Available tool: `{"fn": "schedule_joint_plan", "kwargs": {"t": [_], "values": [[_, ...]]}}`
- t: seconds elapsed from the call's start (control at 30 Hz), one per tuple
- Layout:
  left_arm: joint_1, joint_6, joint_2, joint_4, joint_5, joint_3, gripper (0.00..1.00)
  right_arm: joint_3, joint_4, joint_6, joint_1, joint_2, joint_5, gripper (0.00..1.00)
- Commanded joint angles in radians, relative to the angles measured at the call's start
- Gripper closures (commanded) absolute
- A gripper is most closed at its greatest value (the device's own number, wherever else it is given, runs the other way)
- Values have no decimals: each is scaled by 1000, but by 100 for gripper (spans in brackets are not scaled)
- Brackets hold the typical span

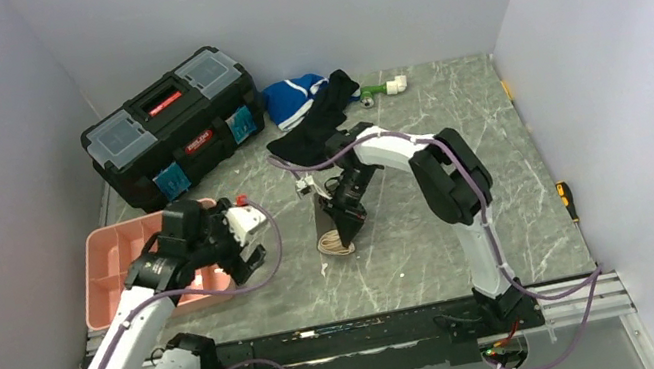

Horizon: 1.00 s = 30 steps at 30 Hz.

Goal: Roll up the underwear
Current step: Roll the underwear to the center of the board.

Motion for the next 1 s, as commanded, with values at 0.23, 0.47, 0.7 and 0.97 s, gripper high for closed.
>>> {"fn": "schedule_joint_plan", "kwargs": {"t": [0.23, 0.47, 0.7, 0.97], "values": [[-358, 76, 261, 296, -21, 17, 1, 178, -248, -135, -25, 152, -148, 78], [-415, 64, 472, 397, 0, 78, 1, 178, -272, -148, -27, 177, -150, 78], [-471, 53, 579, 463, -14, 111, 1, 169, -296, -166, -28, 186, -143, 78], [-540, 29, 676, 495, -56, 152, 0, 170, -321, -191, -29, 203, -124, 78]]}}
